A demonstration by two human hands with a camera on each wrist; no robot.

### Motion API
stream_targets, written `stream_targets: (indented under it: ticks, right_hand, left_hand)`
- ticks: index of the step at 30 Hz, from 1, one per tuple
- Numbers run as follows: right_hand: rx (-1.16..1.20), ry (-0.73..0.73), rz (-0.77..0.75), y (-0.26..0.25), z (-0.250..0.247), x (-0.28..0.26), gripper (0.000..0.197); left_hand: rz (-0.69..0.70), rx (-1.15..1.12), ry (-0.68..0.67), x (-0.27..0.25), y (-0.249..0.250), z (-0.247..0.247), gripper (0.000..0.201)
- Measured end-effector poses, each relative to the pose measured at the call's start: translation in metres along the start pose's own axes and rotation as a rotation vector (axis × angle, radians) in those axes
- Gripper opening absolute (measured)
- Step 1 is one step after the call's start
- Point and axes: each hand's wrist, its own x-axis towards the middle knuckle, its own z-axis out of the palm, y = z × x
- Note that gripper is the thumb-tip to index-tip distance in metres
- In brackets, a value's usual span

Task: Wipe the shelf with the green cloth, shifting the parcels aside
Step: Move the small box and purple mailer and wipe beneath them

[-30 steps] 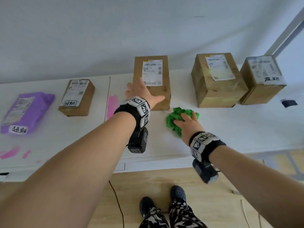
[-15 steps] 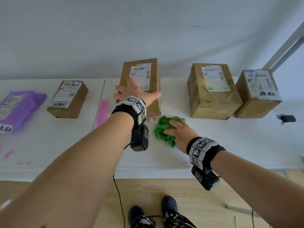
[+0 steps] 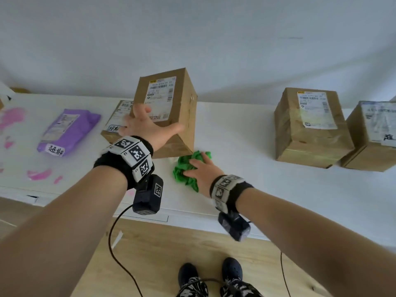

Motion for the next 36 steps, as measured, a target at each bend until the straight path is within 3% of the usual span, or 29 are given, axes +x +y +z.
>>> stream_targets:
  ticks: [2,7,9,12,15,18,20,25,29,32,36]
  right_hand:
    - [0.001,0.001,0.004,0.019,-0.005,0.001,0.065]
    - [0.093,0.055,0.493,0.087,-0.051,0.019,0.051]
    - [0.074,0.016,0.569,0.096,-0.063,0.027,0.052]
    - [0.007,0.016,0.518,0.069,-0.068,0.038,0.050]
    - [-0.027,0.066,0.326,0.028,-0.061,0.049,0.055]
    - [0.105,0.076,0.267,0.022,-0.050,0.054,0.065]
    - [0.157,0.121,0.307,0.040,-0.047,0.054,0.065]
    - [0.176,0.158,0.656,0.100,-0.062,0.041,0.057]
    - [0.161,0.063,0.707,0.107,-0.086,0.041,0.049]
    - [0.079,0.036,0.598,0.086,-0.094,0.063,0.053]
    - [-0.085,0.019,0.301,0.037,-0.088,0.091,0.060]
  left_hand:
    - [-0.001,-0.024,0.008,0.004,-0.003,-0.004,0.090]
    - [0.001,-0.033,-0.002,0.012,-0.012,-0.010,0.089]
    - [-0.003,-0.030,-0.008,0.016,-0.017,-0.011,0.091]
    - [-0.016,-0.039,-0.021,0.020,-0.021,-0.011,0.094]
    - [0.013,-0.045,-0.025,0.024,-0.020,-0.012,0.094]
    - [0.056,-0.033,-0.041,0.030,-0.016,-0.011,0.090]
    - [0.063,-0.028,-0.068,0.033,-0.013,-0.009,0.091]
    - [0.067,-0.050,-0.113,0.031,-0.003,-0.008,0.095]
    - [0.057,-0.064,-0.077,0.031,-0.001,-0.014,0.092]
    - [0.047,-0.077,-0.044,0.032,-0.006,-0.018,0.087]
    - [0.029,-0.072,-0.024,0.031,-0.015,-0.017,0.087]
